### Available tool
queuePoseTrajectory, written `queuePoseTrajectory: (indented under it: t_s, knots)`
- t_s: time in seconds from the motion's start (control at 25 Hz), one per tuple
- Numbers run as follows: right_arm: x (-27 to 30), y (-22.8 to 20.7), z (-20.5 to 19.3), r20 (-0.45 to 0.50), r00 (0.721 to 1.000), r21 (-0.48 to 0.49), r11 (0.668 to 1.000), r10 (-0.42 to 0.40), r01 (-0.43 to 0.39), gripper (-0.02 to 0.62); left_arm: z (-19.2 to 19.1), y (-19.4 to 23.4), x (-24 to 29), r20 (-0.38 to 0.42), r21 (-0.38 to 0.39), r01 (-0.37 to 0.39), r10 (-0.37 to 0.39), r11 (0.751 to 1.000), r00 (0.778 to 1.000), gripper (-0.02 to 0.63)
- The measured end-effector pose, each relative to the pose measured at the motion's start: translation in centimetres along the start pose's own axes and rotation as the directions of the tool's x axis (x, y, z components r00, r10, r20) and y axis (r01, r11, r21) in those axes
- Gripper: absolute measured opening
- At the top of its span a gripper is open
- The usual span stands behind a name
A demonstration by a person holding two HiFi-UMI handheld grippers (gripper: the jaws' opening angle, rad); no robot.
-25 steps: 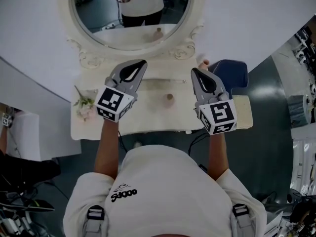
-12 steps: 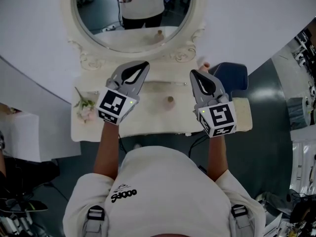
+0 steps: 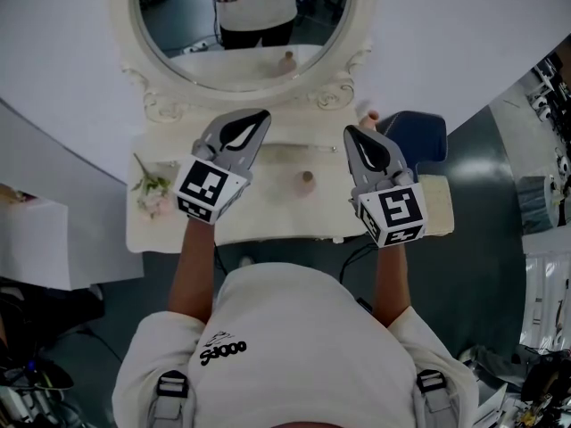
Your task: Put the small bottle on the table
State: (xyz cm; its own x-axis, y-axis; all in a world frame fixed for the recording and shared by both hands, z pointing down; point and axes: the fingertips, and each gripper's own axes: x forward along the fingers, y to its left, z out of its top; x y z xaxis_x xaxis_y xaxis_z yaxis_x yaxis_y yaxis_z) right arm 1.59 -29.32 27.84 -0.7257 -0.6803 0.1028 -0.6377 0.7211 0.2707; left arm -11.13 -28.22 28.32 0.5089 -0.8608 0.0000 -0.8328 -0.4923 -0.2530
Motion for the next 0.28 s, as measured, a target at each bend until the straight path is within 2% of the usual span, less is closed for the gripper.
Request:
queuePoseTrajectory:
  t_s: [0.28]
  knots:
    - [-0.29,0.3,0.02,0.004,1.0,0.002,1.0,-0.003,0.003,0.002,-0.06,0.0,-0.44,0.001,-0.006,-0.006,0.006,1.0,1.0,0.018]
